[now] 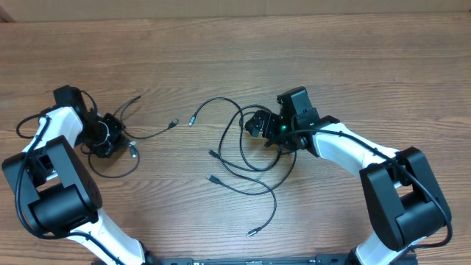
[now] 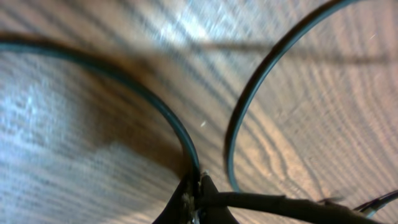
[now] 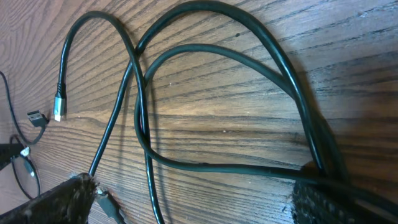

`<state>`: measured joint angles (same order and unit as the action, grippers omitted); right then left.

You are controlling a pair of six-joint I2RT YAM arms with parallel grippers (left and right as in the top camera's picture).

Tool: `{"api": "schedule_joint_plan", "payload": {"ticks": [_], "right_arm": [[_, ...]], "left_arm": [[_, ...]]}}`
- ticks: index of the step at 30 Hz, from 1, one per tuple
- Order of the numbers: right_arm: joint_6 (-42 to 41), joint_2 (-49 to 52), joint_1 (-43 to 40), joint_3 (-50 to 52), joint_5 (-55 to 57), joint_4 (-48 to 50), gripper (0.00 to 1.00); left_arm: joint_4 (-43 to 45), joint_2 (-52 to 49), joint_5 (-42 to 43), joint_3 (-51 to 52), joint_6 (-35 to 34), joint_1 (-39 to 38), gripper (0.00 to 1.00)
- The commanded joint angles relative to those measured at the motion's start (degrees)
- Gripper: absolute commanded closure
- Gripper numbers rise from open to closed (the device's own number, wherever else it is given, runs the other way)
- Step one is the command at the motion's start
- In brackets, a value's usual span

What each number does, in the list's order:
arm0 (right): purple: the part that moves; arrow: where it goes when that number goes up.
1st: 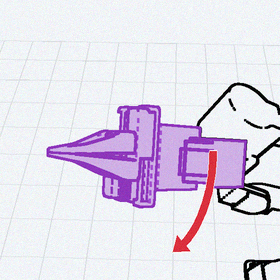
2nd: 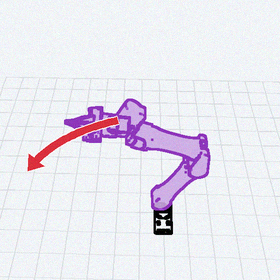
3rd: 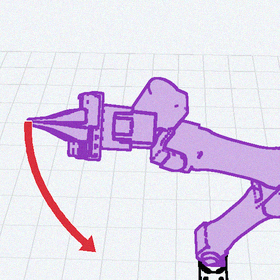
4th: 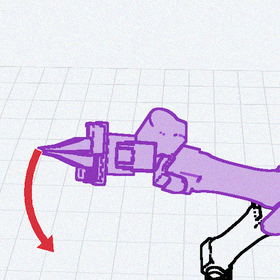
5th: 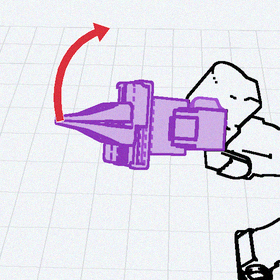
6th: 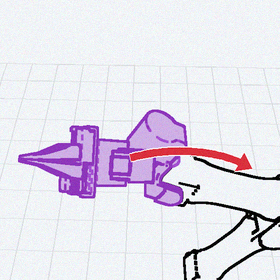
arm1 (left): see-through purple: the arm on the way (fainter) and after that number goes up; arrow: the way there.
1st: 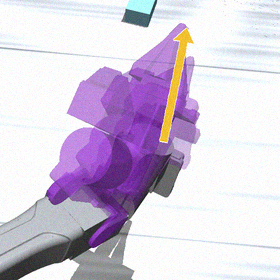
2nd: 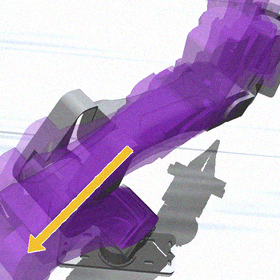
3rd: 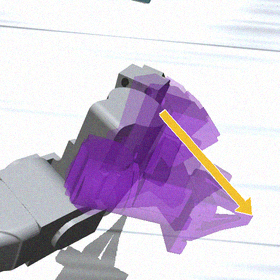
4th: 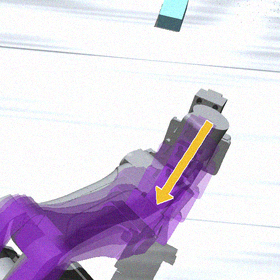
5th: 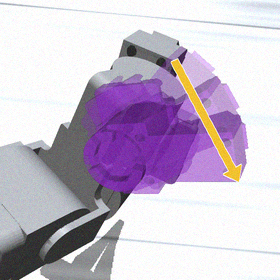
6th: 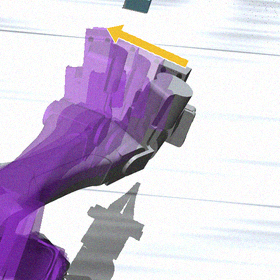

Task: Untangle cables

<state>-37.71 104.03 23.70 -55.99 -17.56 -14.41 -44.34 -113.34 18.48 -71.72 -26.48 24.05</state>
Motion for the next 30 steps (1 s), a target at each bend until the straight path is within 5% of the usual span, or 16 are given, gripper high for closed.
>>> {"api": "schedule_joint_plan", "payload": {"ticks": [1, 7, 9, 12, 13, 21, 23, 27, 30], "right_arm": [[-0.02, 1.44, -0.15, 1.18, 2.03, -0.20, 0.00], [-0.02, 1.44, -0.15, 1.18, 2.03, -0.22, 0.00], [-0.02, 1.44, -0.15, 1.18, 2.03, -0.22, 0.00], [-0.02, 1.44, -0.15, 1.18, 2.03, -0.22, 0.00], [-0.02, 1.42, -0.15, 1.18, 2.03, -0.22, 0.00], [-0.02, 1.42, -0.15, 1.18, 2.03, -0.24, 0.00], [-0.02, 1.44, -0.15, 1.18, 2.03, -0.24, 0.00], [-0.02, 1.44, -0.15, 1.18, 2.03, -0.26, 0.00], [-0.02, 1.42, -0.15, 1.18, 2.03, -0.26, 0.00]], "left_arm": [[2.03, -0.55, 0.90, -0.26, -1.90, -1.14, 0.95], [6.71, -0.55, -2.91, 1.25, -5.01, -3.58, 0.93], [6.75, -0.57, -4.44, 1.51, -5.90, -4.26, 0.73], [6.93, -0.59, -6.05, 1.88, -6.60, -5.14, 0.60], [6.91, -0.59, -6.56, 2.01, -7.04, -5.55, 0.49], [4.61, -0.63, -6.16, 2.10, -6.93, -6.75, 0.28], [3.54, -0.63, -6.51, 2.10, -6.64, -6.84, 0.09], [1.55, -0.63, -8.02, 2.10, -4.98, -6.84, 0.20], [-0.68, -0.66, -12.33, 2.27, -9.22, -6.97, 0.17]]}}
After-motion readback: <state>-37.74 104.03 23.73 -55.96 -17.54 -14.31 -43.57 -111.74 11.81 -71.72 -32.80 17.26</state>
